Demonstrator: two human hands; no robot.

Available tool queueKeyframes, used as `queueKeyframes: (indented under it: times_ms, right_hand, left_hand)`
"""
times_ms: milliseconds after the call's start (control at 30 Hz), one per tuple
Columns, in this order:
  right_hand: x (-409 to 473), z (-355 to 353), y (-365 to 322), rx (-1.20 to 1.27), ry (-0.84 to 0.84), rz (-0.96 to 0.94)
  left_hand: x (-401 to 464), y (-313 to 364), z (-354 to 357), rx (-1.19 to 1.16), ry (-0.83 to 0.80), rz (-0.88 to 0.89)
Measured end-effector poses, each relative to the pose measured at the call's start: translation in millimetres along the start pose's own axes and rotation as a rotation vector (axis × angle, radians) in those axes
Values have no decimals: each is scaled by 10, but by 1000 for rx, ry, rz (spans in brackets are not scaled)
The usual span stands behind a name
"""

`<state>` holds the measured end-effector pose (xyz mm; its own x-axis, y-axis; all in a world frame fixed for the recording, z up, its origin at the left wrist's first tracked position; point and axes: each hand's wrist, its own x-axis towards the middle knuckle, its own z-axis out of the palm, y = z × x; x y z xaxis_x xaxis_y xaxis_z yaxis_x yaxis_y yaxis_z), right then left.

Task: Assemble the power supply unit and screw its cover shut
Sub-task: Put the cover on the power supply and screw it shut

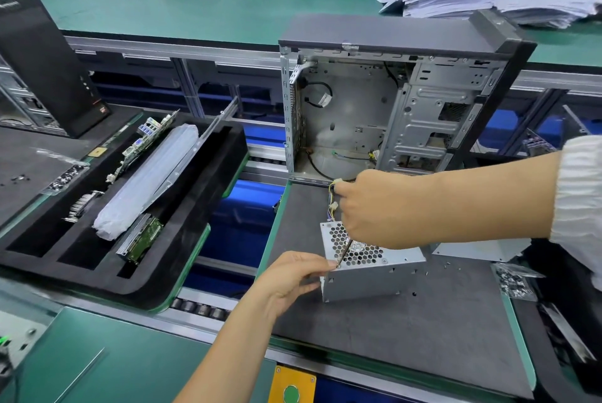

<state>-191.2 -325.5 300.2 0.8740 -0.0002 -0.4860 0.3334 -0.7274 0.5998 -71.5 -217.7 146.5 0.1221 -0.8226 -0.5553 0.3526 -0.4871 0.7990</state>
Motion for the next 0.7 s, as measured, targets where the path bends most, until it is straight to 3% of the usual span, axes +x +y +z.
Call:
queueKeyframes:
  times_ms: [300,500,700]
  right_hand:
    - [-2,-185,-78,37,75,61]
    - [-8,-120,-67,52,132,-27]
    - [-32,-136,1,167,-34,17]
  left_hand:
    - [-13,-3,4,-2,-13,-3]
    - [-21,10,16,7,3,1]
    - [-17,2,19,12,7,0]
